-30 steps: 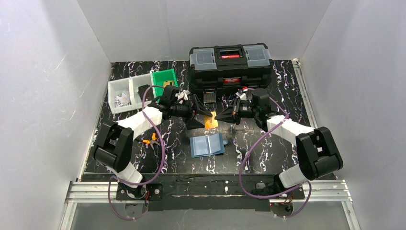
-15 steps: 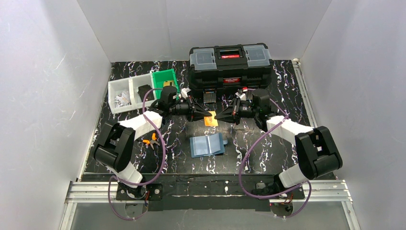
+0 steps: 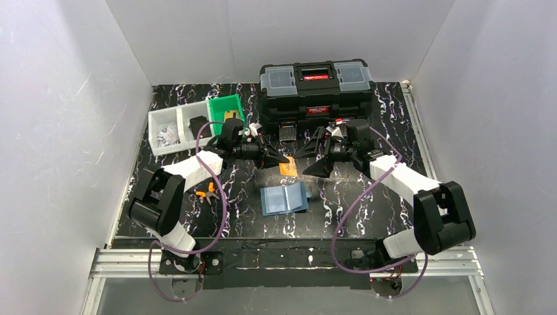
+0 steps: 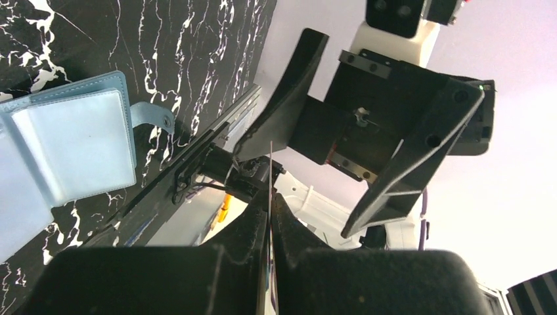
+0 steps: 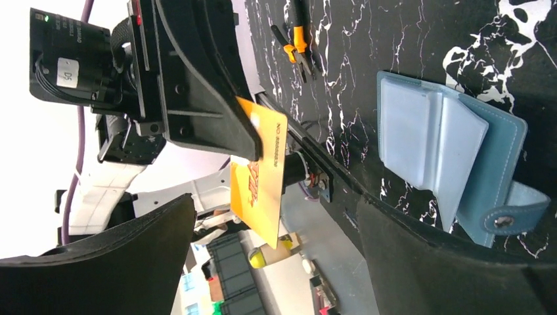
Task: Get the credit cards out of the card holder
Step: Place the credit card in the storage box.
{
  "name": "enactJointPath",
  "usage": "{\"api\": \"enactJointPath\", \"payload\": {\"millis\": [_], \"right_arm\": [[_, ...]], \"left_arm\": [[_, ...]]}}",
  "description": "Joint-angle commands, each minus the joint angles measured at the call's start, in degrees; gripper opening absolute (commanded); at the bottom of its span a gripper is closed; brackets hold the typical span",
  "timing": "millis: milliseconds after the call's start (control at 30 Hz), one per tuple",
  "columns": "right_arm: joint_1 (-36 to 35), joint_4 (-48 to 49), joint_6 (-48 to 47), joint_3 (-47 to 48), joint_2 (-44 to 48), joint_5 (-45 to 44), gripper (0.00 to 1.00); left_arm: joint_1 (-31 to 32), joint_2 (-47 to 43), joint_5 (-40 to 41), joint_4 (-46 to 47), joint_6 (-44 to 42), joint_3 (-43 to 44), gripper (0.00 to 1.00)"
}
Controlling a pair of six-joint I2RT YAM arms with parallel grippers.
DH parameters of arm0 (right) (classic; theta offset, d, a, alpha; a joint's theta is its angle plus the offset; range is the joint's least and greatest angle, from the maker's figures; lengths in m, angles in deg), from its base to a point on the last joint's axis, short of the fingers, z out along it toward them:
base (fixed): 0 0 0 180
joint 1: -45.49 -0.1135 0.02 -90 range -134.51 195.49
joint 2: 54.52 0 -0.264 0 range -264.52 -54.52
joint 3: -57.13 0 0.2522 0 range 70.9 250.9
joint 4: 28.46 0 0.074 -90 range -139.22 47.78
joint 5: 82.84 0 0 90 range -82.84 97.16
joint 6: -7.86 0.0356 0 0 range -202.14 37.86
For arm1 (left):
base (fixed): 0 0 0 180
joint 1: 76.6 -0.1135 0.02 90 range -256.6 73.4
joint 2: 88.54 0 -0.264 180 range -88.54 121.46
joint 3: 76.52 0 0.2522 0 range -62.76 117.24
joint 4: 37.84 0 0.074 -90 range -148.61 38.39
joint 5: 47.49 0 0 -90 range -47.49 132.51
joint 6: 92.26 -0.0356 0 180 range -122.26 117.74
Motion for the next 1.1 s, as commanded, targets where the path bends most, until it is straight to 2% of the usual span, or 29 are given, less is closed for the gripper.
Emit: {"api": "enactJointPath", "payload": {"millis": [0,200,400,667,767,1067], "right_arm": [[0.1,-9.7,-6.4,3.3,3.6,-3.5,0.98],[0.1,-20.1,-11.2,5.3,6.7,-11.6,0.98],[0.1,-28.2,-14.2,6.4,11.1,-20.6,0.98],[0.1,-34.8,-17.2,7.3,15.4,-28.6,0.98],[0.1,-35.8,-17.9,7.7,16.1,-29.3,0.98],[0.1,-37.2,-18.9,8.1,16.4,-28.9,0.98]], "left_arm": [[0.0,-4.4,0.7,-7.1,-5.4,4.1,0.00],[-0.5,-6.3,3.7,-19.9,-13.2,8.5,0.00],[-2.8,-8.1,11.1,-35.0,-23.0,13.4,0.00],[-6.6,-6.8,31.1,-53.3,-34.9,25.3,0.00],[-7.9,-4.7,37.0,-54.3,-36.6,28.7,0.00],[-12.7,9.1,44.7,-54.4,-40.9,41.6,0.00]]}}
